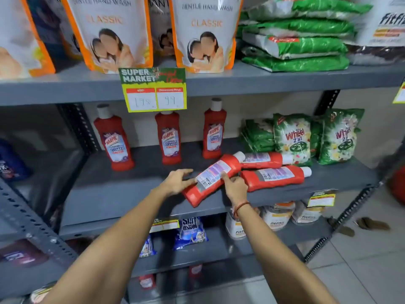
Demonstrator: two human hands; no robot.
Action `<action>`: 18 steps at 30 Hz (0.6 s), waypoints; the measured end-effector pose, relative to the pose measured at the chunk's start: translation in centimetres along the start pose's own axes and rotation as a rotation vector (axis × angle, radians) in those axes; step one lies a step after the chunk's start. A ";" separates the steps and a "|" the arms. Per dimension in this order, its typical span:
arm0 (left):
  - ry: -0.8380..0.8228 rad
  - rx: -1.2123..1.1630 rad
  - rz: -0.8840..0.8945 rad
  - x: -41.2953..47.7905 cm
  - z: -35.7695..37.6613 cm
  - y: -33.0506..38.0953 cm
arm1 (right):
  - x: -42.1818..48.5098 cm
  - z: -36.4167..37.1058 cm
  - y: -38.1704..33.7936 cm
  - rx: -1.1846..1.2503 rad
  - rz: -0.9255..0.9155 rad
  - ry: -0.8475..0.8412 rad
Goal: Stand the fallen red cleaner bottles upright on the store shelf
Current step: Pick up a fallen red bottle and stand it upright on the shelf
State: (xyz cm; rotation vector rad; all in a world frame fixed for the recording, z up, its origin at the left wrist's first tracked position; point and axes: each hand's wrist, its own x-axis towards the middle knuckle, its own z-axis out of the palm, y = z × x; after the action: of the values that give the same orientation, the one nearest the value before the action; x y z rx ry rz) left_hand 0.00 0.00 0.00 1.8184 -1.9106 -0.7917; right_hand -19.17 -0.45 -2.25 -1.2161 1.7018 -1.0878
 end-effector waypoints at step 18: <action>-0.045 -0.239 0.006 0.4 -2.3 -3.8 | 0.5 4.2 -2.6 0.382 -0.099 -0.215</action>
State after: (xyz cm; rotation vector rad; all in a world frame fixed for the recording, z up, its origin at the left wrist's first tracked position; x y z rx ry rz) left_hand 4.33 -0.69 -0.63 1.6618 -1.7620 -1.0196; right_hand -14.64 -2.26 -1.37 -1.1319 1.2161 -1.2264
